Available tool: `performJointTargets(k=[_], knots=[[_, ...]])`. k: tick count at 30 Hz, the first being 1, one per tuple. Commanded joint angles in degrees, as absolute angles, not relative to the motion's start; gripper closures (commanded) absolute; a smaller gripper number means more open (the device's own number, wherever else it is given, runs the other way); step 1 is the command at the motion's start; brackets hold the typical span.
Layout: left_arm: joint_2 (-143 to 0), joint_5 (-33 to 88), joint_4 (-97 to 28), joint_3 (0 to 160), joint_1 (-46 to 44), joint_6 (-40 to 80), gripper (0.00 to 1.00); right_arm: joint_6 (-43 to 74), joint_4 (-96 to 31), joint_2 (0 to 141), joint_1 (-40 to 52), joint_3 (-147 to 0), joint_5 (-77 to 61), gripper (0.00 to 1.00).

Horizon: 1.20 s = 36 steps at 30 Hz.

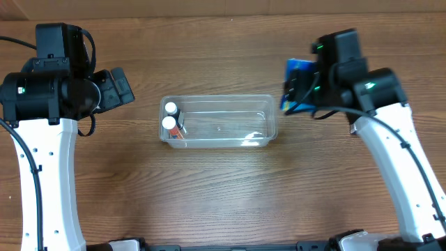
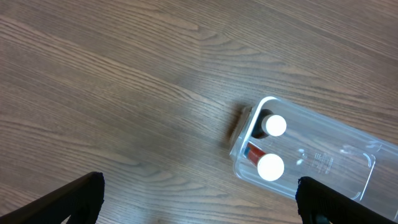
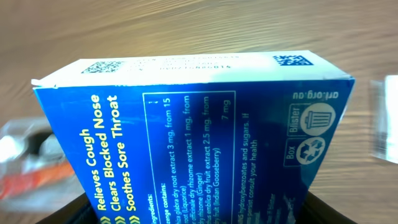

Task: Pack container
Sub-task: 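Grasp blue box with right gripper and carry it over container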

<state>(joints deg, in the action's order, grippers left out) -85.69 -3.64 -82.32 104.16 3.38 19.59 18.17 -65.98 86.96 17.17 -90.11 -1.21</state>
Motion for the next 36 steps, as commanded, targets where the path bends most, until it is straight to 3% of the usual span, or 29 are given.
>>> performJointTargets(k=[1,17,36], knots=[[-86.1,-3.2,-82.6,103.6,3.5,20.1,0.0,17.5,-65.3,90.0,22.9,-90.0,-1.1,0.3],[-86.1,-3.2,-82.5,103.6,3.5,19.9,0.0,20.0,-59.6,107.3,27.7,-90.0,-1.8,0.3],[-86.1,-3.2,-82.5,103.6,3.5,19.7,0.0,19.9,-60.1,113.2,27.8,-90.0,-2.1,0.27]])
